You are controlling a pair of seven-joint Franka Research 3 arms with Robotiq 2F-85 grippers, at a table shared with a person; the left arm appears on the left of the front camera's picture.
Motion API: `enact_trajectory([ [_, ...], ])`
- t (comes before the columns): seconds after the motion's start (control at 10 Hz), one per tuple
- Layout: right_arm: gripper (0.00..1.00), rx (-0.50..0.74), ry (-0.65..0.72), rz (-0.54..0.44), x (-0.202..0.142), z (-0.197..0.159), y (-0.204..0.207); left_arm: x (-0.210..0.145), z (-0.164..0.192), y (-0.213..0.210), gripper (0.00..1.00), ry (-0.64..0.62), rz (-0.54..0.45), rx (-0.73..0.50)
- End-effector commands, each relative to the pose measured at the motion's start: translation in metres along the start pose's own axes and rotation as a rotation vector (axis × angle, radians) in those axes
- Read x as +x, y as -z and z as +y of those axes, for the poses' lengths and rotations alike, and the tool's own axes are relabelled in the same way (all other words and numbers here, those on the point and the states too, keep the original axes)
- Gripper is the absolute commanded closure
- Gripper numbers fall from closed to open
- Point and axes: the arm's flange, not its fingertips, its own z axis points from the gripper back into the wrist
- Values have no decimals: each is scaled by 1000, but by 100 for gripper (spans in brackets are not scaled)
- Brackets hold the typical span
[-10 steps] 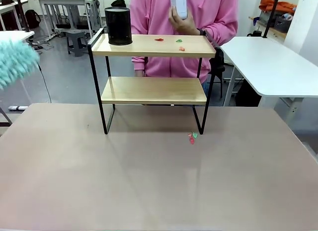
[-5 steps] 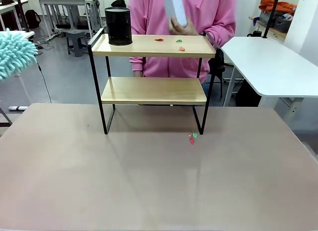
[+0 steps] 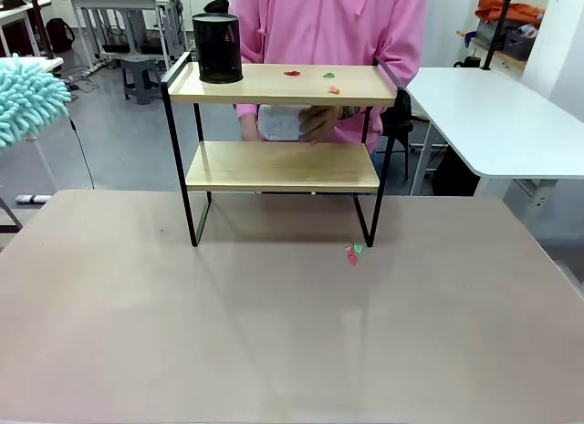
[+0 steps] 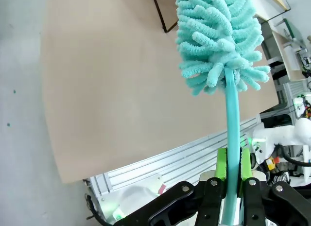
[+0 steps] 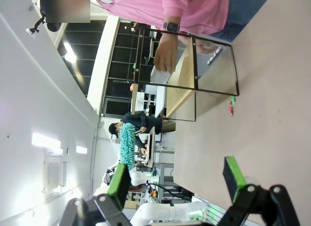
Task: Clean the shelf.
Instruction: Clean the remaining tier of the Shelf with the Duster once objects are removed.
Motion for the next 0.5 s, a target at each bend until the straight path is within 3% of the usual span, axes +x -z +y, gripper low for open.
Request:
enact_trajectory([
  [0.0,0,18,-12,-10,2,3,1,-1,-2,1,88,19,-17,-14],
  [0.4,0,18,-12,-10,2,3,1,-1,-2,1,88,19,-17,-14],
])
